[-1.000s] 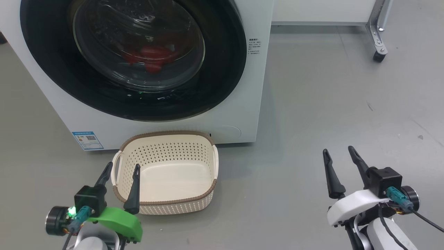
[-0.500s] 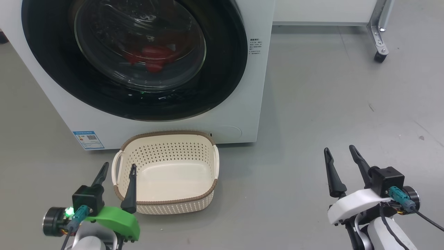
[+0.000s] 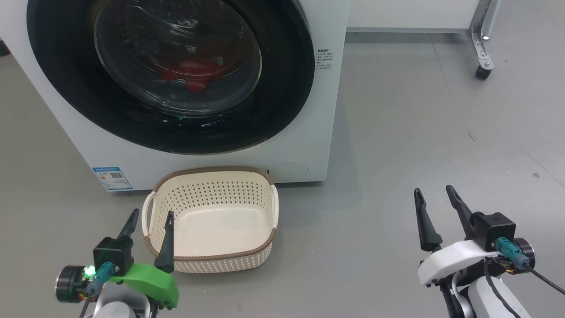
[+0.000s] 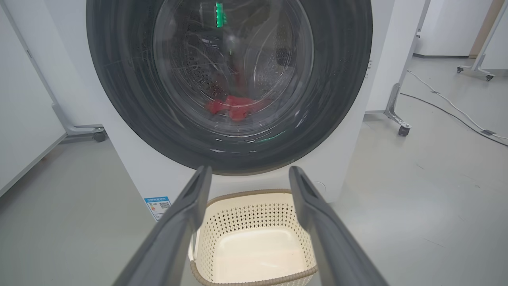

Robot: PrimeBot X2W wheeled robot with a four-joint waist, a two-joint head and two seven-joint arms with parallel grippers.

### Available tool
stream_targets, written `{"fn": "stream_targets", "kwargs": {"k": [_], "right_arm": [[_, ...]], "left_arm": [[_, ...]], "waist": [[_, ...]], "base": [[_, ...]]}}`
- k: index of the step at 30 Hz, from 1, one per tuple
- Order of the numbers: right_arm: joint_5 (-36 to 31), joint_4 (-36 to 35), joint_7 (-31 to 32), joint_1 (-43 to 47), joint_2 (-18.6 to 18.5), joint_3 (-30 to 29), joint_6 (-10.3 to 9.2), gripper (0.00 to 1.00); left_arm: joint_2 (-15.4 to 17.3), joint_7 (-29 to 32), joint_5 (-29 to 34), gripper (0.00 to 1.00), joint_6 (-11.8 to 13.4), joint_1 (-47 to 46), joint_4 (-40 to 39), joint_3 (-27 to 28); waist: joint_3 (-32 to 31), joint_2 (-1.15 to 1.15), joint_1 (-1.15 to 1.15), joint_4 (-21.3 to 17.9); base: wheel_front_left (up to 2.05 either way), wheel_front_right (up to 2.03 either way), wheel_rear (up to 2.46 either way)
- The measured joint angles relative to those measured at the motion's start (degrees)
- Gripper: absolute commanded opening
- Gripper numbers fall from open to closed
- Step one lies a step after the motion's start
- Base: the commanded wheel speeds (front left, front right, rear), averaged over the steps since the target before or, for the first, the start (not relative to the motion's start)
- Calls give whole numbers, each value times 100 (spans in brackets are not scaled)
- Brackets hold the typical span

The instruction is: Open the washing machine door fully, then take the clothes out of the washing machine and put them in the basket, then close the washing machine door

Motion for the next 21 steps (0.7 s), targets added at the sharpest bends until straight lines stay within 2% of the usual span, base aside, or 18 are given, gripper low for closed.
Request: {"fn": "stream_targets", "kwargs": {"k": [5, 6, 7, 8, 14, 21], "right_arm": [[-55, 3, 0, 1, 30, -37, 5, 100], [-55, 3, -1, 1, 32, -48, 19, 94], [-55, 3, 0, 2, 33, -56, 35, 11], [-55, 4, -1, 2, 33, -59, 54, 0], [-55, 22, -1, 4, 68, -87, 108, 0], [163, 25, -1, 4, 149, -229, 300, 0]], "left_arm": [[-14, 0, 1, 100, 0, -3, 19, 0], [-15, 0, 1, 100, 0, -4, 21, 0], [-19, 0, 1, 100, 0, -5, 21, 0], [-23, 0, 2, 100, 0, -7, 22, 0], [-32, 0, 4, 100, 0, -13, 24, 1], [-37, 0, 14, 100, 0, -30, 5, 18]], "waist": [[1, 0, 0, -2], [2, 0, 0, -1], [3, 0, 0, 1], [4, 0, 0, 3], [6, 0, 0, 12], [30, 0, 0, 14]], "base": [[0, 0, 0], [0, 0, 0], [0, 0, 0], [0, 0, 0], [0, 0, 0], [0, 0, 0]]}}
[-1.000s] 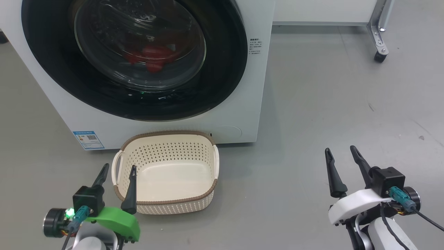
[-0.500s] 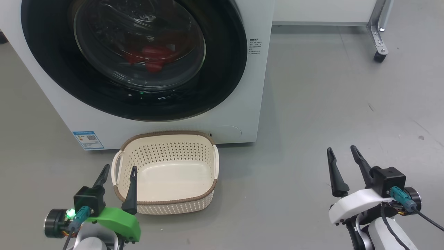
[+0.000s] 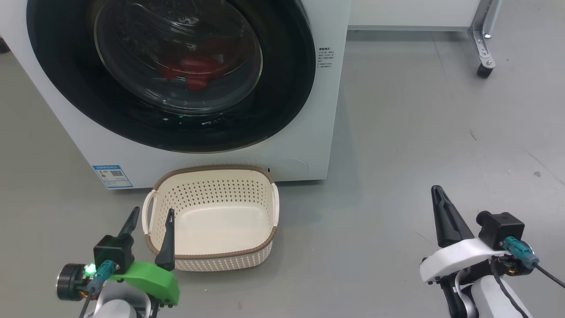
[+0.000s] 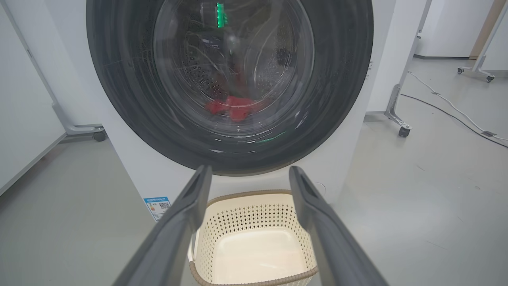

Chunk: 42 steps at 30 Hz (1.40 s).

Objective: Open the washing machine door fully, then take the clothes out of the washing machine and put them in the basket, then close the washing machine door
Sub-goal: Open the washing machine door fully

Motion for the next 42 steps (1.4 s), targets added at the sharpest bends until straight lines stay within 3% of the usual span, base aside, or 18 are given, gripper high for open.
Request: {"fn": "stream_targets", "kwargs": {"k": [6, 10, 16, 26, 42], "right_arm": [[495, -36, 0, -4, 110, -270, 190, 0], [1257, -9, 0, -37, 191, -513, 365, 0], [1766, 80, 22, -435, 197, -565, 463, 0], [3453, 108, 634, -1402, 221, -894, 531, 0], [5500, 24, 1731, -3220, 186, -1461, 556, 0]], "left_arm": [[-19, 0, 23, 100, -1, -94, -142, 30], [-26, -5, 31, 100, -1, -118, -222, 42], [-26, -7, 44, 100, -1, -215, -336, 67], [-35, -7, 79, 100, -1, -550, -570, 87], [-120, -7, 153, 100, -63, -1124, -977, 121]], "waist": [[41, 0, 0, 0], [134, 0, 0, 4], [342, 0, 0, 18], [845, 0, 0, 87], [1791, 0, 2, 351]], "base": [[0, 0, 0], [0, 0, 0], [0, 0, 0], [0, 0, 0], [0, 0, 0]]}}
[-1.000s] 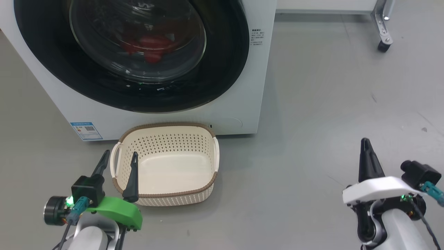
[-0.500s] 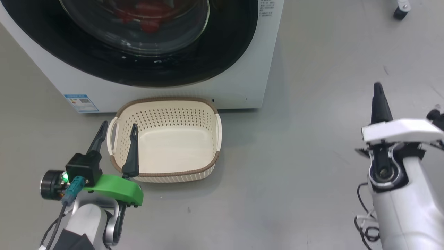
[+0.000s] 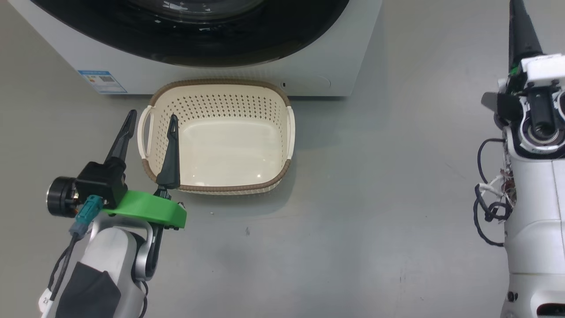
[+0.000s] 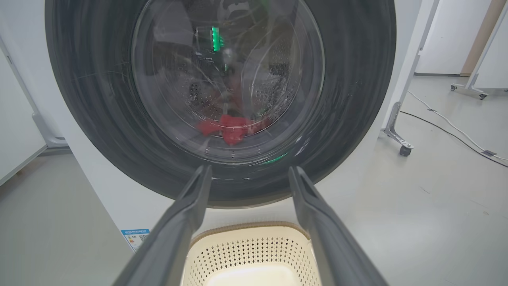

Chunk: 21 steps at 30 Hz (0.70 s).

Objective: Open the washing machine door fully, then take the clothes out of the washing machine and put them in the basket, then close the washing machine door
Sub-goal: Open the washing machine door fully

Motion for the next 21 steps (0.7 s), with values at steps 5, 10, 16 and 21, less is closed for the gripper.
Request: {"fn": "stream_targets", "kwargs": {"k": [5, 10, 16, 21], "right_arm": [[434, -21, 371, -545, -16, -120, 0, 0], [623, 30, 856, -1016, -186, -55, -4, 0], [727, 198, 1451, -1575, -408, 153, -156, 0], [846, 307, 1734, -1903, -446, 233, -209, 0]], "left_arm": [[-89, -1, 3, 100, -14, -226, -171, 2], [-142, -1, 74, 100, -65, -411, -304, -3], [-226, -1, 158, 100, -120, -599, -399, -47], [-267, -1, 160, 100, -123, -664, -434, -46]], "waist": [[318, 0, 0, 116], [631, 0, 0, 250], [967, 0, -1, 434], [1164, 0, -1, 558]], "base": [[0, 0, 0], [0, 0, 0], [0, 0, 0], [0, 0, 0]]}}
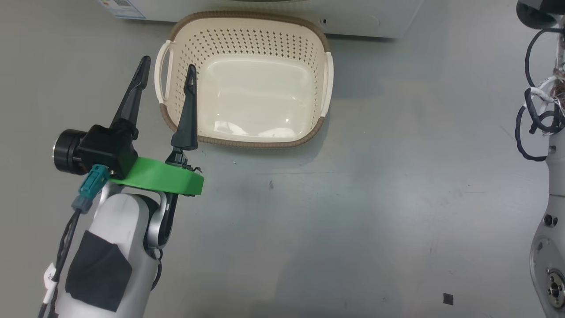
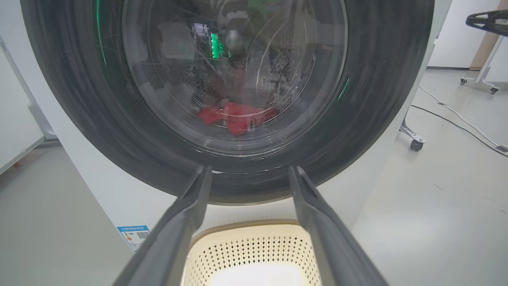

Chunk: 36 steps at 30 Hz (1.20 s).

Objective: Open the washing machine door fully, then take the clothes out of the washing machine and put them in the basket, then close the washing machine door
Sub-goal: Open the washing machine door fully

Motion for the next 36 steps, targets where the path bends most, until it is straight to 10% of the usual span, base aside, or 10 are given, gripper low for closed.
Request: {"fn": "stream_targets", "kwargs": {"k": [36], "right_arm": [[174, 966, 1065, -1470, -260, 411, -40, 0]], "left_arm": [[-240, 0, 166, 100, -201, -292, 92, 98]], "waist": [[537, 0, -1, 568]], "base": [[0, 0, 0]]}}
